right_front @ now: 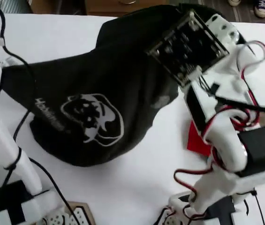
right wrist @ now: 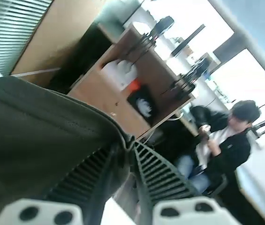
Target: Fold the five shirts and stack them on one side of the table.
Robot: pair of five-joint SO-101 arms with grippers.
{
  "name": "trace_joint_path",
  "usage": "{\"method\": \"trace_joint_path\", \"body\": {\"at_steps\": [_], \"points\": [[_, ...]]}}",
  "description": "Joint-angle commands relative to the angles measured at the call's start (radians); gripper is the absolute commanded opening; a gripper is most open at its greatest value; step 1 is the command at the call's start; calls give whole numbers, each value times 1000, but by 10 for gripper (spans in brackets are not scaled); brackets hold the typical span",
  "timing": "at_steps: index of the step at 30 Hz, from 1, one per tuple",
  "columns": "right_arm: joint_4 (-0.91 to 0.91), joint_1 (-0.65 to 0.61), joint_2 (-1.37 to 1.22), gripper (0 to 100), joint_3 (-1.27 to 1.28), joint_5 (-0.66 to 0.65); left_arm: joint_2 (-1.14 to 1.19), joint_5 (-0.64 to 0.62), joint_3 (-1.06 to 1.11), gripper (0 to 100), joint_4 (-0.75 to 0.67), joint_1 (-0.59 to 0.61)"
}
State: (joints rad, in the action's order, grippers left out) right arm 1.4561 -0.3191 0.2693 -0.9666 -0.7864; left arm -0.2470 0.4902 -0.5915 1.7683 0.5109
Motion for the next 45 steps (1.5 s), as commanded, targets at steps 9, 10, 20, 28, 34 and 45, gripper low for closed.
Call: {"method": "trace_joint_path", "body": {"at_steps": [9,10,20,28,34,45], "points": [[-91,28,174,21,-34,-84,-334,-8,110,20,6,0],[-102,51,186,21,-34,-94,-356,-8,120,20,5,0],[-166,150,222,21,-32,-170,-514,-6,219,20,-58,2],[-193,151,262,21,-71,-184,-617,-6,217,20,-101,2],[-188,151,285,21,-71,-184,-680,-6,217,20,-126,2],[-254,151,344,21,-71,-176,-763,-8,220,20,-178,2]]}}
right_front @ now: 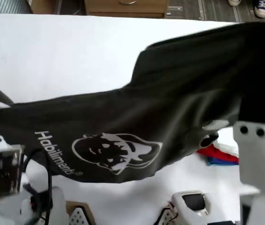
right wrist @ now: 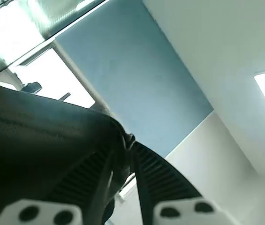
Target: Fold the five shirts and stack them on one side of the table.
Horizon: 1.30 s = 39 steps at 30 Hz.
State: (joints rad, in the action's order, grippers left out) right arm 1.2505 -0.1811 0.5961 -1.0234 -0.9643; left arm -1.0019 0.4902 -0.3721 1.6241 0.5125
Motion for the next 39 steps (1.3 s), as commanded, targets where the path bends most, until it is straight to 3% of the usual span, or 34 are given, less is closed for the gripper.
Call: {"method": "trace_joint_path", "body": {"at_steps": [1,7,13,23,31,39], "points": [[-51,13,21,21,-14,2,-12,-8,4,20,-41,0],[-47,8,25,21,-14,5,-11,-9,5,20,-54,0],[-53,8,25,21,-14,118,-11,-32,25,20,-92,0],[-21,13,13,21,2,120,-9,-37,76,20,-110,0],[-12,5,-44,21,187,124,-9,-37,364,20,-276,-2],[-12,5,-154,21,322,126,-9,-37,641,20,-545,-8]]}}
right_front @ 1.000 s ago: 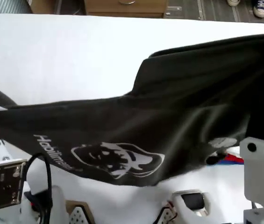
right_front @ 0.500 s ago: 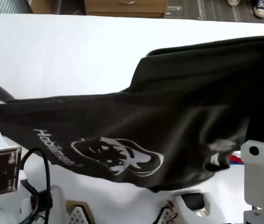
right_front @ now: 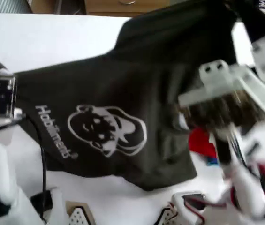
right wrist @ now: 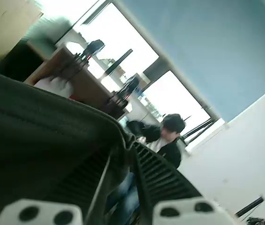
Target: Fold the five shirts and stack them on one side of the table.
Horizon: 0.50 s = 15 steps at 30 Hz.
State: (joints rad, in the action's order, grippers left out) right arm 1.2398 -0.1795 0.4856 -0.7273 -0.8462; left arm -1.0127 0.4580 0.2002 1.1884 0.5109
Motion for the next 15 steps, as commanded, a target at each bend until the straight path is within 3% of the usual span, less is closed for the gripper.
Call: {"method": "trace_joint_path", "body": {"at_steps": [1,8,15], "points": [[-4,4,-62,22,34,18,3,-5,104,20,-146,-6],[-101,2,-203,22,64,83,20,2,257,20,-308,-106],[-107,8,-380,22,64,81,265,2,239,20,-422,-135]]}}
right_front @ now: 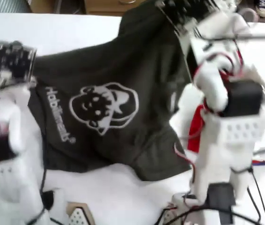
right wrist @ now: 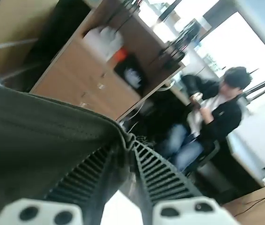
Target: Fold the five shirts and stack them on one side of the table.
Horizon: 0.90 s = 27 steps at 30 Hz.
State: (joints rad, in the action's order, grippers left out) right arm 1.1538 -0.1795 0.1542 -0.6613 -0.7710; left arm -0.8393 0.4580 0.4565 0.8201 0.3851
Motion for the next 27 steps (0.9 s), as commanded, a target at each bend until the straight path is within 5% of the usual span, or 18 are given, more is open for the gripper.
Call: {"method": "trace_joint_path", "body": {"at_steps": [1,7,16,27], "points": [[-22,8,-70,22,-2,8,135,2,-38,20,-55,-9],[-79,5,-171,21,-9,3,397,2,-269,20,-31,-9],[-159,10,-245,21,-3,-44,784,3,-619,20,204,-9],[94,5,-303,22,-2,48,1037,54,-805,20,526,-9]]}}
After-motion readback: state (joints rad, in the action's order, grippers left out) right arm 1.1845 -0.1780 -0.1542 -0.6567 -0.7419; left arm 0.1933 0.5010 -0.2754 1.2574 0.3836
